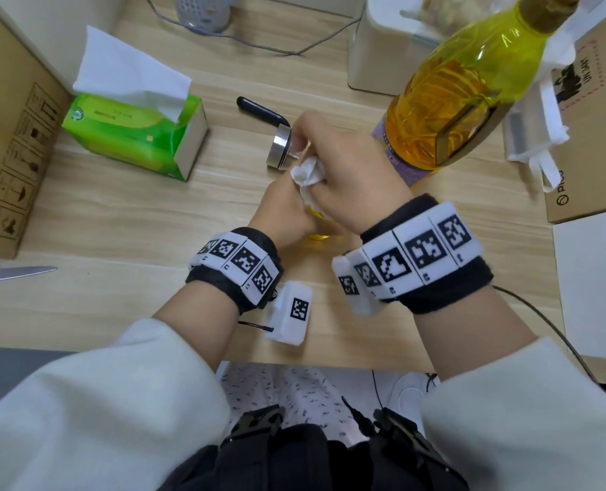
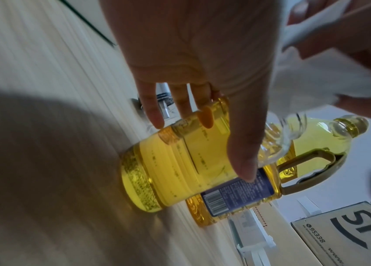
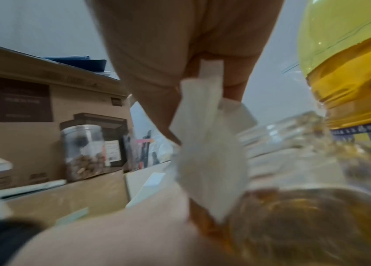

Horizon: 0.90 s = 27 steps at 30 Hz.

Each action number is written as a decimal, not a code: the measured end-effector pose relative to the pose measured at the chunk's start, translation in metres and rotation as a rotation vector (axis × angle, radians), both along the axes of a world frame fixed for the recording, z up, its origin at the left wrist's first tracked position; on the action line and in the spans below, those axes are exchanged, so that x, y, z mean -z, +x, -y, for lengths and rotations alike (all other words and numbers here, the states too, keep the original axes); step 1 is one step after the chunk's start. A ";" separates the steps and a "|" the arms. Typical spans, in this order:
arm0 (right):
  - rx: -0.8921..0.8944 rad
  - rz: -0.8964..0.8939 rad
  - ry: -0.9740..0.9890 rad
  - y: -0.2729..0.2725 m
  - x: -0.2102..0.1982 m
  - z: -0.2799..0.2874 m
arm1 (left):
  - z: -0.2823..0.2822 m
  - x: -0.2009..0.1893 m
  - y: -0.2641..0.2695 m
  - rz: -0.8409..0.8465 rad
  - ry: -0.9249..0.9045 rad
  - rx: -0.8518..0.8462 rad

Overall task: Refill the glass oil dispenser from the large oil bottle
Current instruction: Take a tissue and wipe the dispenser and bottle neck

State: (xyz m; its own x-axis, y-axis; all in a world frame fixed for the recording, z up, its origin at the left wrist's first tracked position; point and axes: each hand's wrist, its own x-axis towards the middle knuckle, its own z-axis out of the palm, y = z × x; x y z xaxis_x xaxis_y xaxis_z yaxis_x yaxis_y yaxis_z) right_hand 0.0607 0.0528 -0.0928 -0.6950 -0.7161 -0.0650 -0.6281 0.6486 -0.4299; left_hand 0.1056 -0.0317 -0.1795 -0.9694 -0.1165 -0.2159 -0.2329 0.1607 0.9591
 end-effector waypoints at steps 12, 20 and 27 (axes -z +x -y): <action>0.369 0.044 -0.100 -0.035 0.010 -0.039 | 0.003 0.004 -0.003 -0.008 -0.053 -0.006; 0.484 -0.017 -0.195 -0.005 0.015 -0.063 | -0.001 0.004 -0.002 -0.009 -0.079 -0.060; 0.510 0.147 -0.171 0.008 0.025 -0.068 | -0.003 0.002 -0.001 -0.003 -0.089 -0.100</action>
